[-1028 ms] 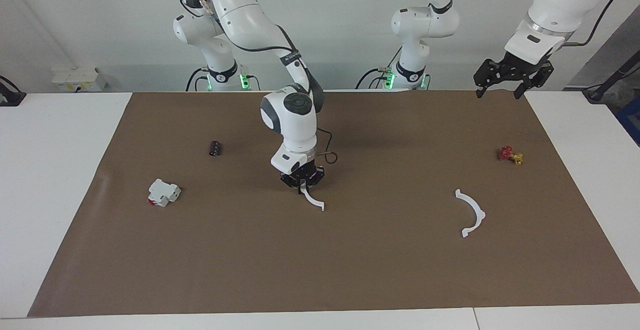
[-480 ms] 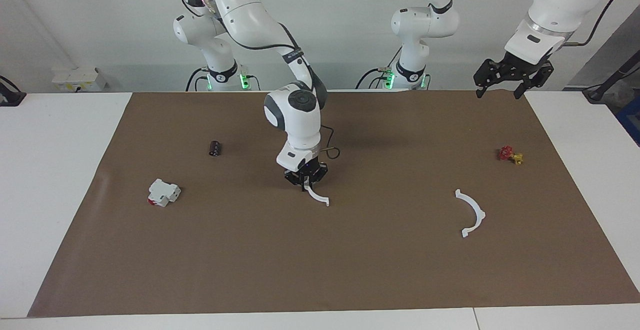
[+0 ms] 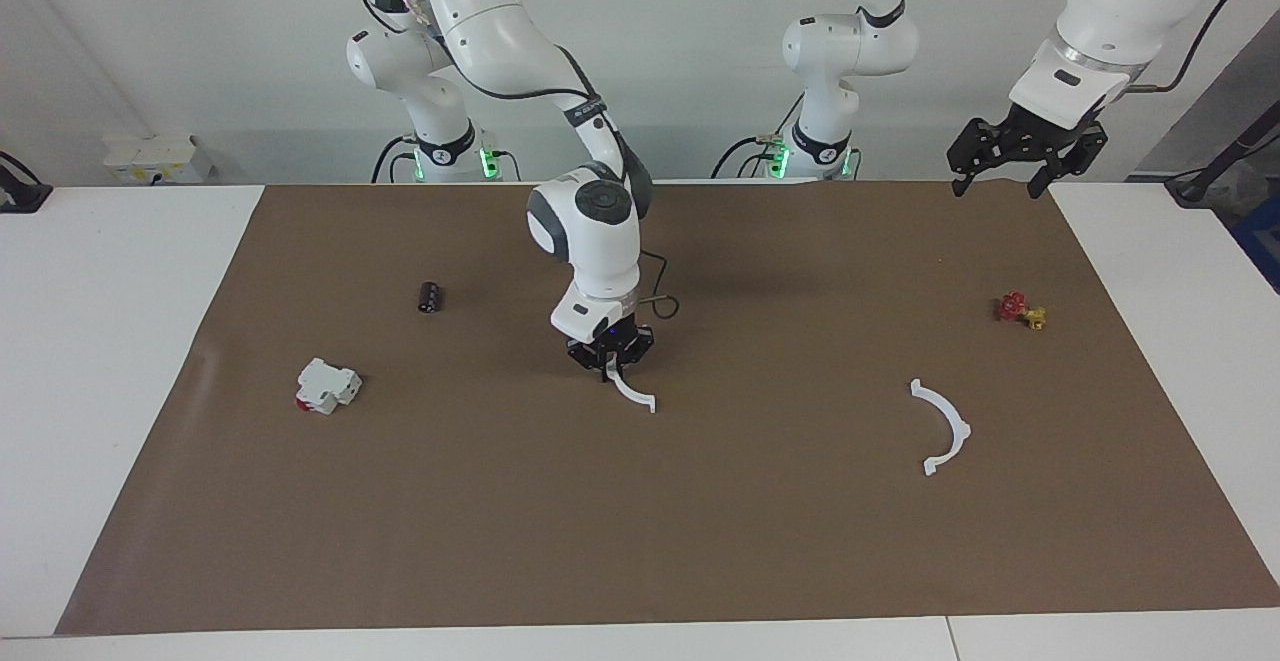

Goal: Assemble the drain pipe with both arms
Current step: 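Carry the half-ring with the right gripper to the table centre, then release the half-ring and return the right gripper to rest, then grasp the other white half-ring with the left gripper and lift it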

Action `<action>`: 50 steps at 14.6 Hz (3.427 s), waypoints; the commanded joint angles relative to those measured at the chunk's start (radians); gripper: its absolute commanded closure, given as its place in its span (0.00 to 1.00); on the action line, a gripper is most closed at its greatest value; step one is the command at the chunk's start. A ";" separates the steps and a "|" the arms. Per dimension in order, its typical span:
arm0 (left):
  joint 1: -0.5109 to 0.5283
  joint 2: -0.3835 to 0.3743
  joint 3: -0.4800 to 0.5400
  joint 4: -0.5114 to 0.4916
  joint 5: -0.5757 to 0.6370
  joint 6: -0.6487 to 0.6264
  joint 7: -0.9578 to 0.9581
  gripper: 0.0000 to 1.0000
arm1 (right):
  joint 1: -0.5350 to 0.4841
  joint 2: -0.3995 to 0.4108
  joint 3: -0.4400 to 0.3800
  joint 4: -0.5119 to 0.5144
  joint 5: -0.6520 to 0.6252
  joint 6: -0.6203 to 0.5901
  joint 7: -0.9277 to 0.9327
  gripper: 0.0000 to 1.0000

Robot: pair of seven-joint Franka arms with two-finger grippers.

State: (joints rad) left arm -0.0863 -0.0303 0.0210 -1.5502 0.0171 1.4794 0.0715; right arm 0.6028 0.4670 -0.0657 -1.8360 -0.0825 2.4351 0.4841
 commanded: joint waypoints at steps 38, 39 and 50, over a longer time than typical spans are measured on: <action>0.123 0.503 -0.006 -0.078 -0.059 0.751 0.019 0.00 | -0.543 -0.482 -0.028 0.282 0.087 -0.863 -0.381 0.00; 0.131 0.535 -0.012 -0.049 -0.060 0.754 0.025 0.00 | -0.537 -0.487 -0.023 0.270 0.083 -0.858 -0.377 0.00; 0.120 0.569 -0.015 -0.116 -0.106 0.880 0.057 0.13 | -0.529 -0.513 -0.014 0.231 0.087 -0.869 -0.375 0.00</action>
State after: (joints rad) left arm 0.0333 0.5495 0.0029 -1.6351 -0.0666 2.3311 0.1006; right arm 0.0767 -0.0263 -0.0857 -1.5861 -0.0152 1.5722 0.1255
